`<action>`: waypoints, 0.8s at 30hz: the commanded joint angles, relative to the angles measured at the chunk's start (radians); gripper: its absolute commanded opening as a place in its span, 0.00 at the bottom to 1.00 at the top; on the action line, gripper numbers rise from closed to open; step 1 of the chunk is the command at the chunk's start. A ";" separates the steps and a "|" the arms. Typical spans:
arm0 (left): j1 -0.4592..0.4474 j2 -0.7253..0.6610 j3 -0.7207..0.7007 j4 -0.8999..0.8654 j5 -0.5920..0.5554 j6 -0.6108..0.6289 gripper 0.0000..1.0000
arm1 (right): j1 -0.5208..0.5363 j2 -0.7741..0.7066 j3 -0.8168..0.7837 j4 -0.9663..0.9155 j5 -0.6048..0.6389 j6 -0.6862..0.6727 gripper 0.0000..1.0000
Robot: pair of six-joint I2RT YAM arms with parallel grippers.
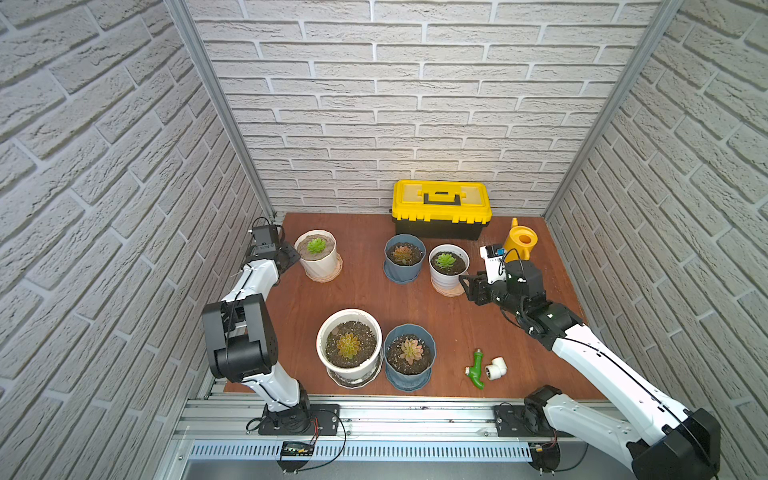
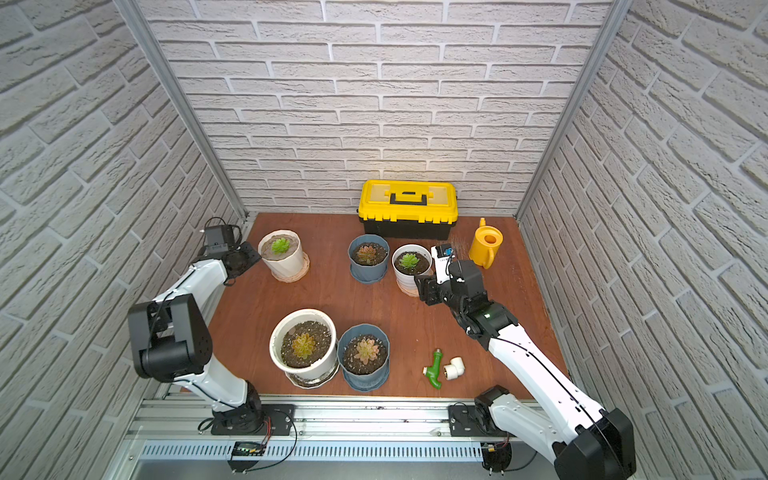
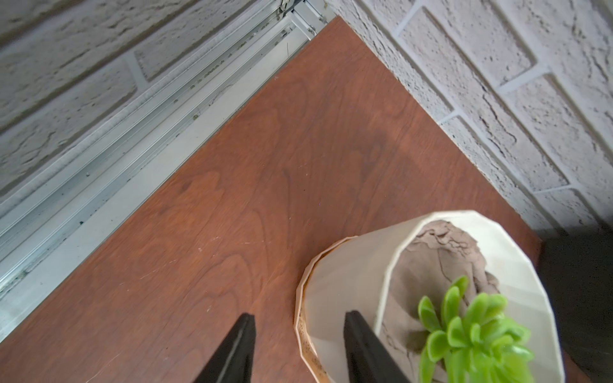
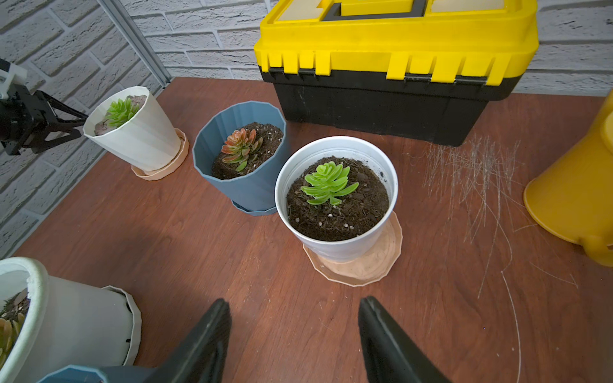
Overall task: Water the succulent around the soil edge
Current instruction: Move the pot to the center of the board.
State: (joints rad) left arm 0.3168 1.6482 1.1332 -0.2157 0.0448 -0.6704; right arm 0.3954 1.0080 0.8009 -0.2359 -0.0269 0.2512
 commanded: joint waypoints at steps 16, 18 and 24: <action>-0.007 0.119 0.108 0.054 0.169 -0.023 0.39 | 0.099 0.002 -0.032 0.175 -0.171 -0.104 0.82; -0.011 0.131 0.110 0.055 0.162 -0.022 0.35 | 0.124 -0.016 -0.051 0.210 -0.171 -0.130 1.00; -0.039 0.143 0.131 0.006 0.102 0.017 0.21 | 0.156 -0.066 -0.109 0.309 -0.228 -0.168 1.00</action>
State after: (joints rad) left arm 0.2955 1.7851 1.2369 -0.1867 0.1741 -0.6796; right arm 0.5407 0.9791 0.7143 -0.0517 -0.2016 0.1223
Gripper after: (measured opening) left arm 0.221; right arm 0.999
